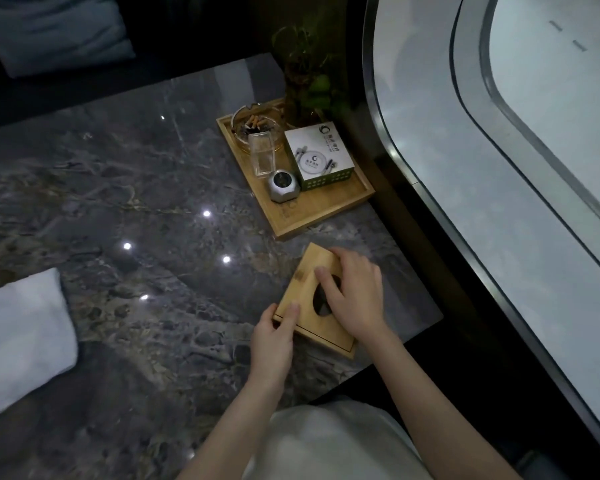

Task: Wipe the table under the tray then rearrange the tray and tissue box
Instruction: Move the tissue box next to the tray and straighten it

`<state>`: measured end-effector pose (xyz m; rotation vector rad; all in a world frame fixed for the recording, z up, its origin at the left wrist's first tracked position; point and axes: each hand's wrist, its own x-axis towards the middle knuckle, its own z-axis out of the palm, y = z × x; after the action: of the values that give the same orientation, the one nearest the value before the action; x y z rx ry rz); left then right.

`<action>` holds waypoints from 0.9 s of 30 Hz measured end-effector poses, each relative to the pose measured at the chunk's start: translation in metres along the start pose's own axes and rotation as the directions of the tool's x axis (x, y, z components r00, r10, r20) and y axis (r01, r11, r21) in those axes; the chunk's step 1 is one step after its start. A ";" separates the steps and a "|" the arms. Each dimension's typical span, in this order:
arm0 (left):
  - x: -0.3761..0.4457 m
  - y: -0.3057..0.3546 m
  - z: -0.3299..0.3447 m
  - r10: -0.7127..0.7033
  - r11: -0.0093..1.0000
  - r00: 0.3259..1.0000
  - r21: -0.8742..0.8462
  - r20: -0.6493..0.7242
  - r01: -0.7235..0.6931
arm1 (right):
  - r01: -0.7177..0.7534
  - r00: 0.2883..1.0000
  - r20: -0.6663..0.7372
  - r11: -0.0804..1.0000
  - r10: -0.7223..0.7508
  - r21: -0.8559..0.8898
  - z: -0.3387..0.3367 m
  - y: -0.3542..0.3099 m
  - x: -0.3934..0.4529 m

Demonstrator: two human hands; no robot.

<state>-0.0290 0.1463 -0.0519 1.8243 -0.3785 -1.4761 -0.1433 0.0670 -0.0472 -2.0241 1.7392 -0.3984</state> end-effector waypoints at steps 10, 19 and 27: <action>0.003 0.010 -0.014 0.129 0.885 0.988 0.438 0.090 -0.156 | 0.047 0.999 0.015 0.999 -0.047 -0.013 -0.001 0.003 -0.001; -0.014 0.003 -0.014 0.600 0.476 0.779 0.702 0.181 -0.529 | 0.123 0.992 -0.020 0.992 -0.123 -0.008 0.006 0.021 -0.068; -0.013 -0.029 0.013 0.569 0.333 0.803 0.842 0.179 -0.424 | 0.087 0.996 0.021 0.992 -0.085 -0.094 0.019 0.026 -0.082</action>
<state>-0.0511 0.1697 -0.0635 2.1927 -1.7102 -0.6628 -0.1703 0.1471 -0.0709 -2.1687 1.6952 -0.3305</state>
